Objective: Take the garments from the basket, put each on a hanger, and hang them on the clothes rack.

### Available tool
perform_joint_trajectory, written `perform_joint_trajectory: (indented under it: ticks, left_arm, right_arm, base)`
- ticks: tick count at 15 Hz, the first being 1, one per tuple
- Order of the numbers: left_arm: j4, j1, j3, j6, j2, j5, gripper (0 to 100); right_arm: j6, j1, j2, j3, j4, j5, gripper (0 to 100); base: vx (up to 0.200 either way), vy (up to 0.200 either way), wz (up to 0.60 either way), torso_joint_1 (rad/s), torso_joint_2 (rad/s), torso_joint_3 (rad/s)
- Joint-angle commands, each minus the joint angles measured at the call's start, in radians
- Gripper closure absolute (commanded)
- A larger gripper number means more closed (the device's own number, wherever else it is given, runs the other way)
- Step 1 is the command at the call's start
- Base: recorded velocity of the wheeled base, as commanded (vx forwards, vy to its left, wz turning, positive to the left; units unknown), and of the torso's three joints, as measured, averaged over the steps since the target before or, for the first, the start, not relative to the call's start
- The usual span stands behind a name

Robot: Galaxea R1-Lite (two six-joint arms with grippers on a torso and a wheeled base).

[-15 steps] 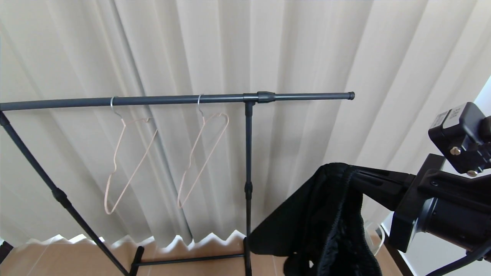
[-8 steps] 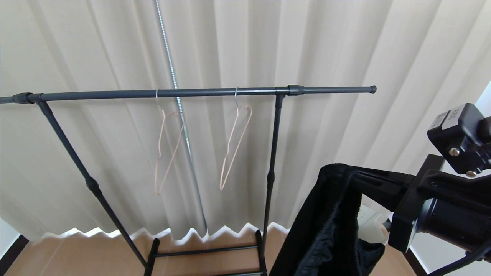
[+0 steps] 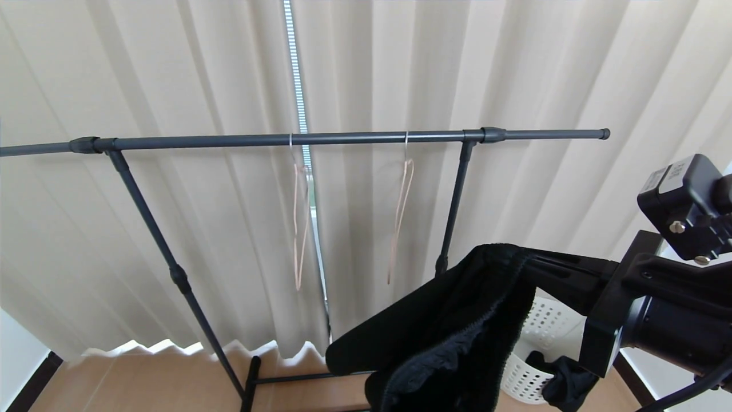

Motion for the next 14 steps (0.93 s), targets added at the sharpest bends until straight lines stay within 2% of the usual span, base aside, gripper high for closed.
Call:
perform_joint_trajectory:
  ticks: [1,5,12,14]
  left_arm:
    - [0.0,0.0,0.0,0.0,0.002,0.0,0]
    - [0.0,0.0,0.0,0.0,0.002,0.0,0]
    - [0.0,0.0,0.0,-0.015,0.002,0.024,0]
    - [0.003,-0.001,0.0,0.019,0.005,0.004,0]
  right_arm:
    - [0.0,0.0,0.002,0.001,0.001,0.0,100]
    - [0.0,0.0,0.003,0.001,-0.001,0.0,100]
    - [-0.002,0.0,0.003,0.007,-0.001,-0.002,100]
    - [0.0,0.0,0.008,0.009,-0.001,-0.002,100]
  base:
    - [0.0,0.2,0.0,0.002,0.0,0.002]
    - [0.0,0.2,0.0,0.0,0.0,0.004]
    - [0.0,0.0,0.0,0.0,0.0,0.0]
    - [0.0,0.0,0.0,0.0,0.0,0.0]
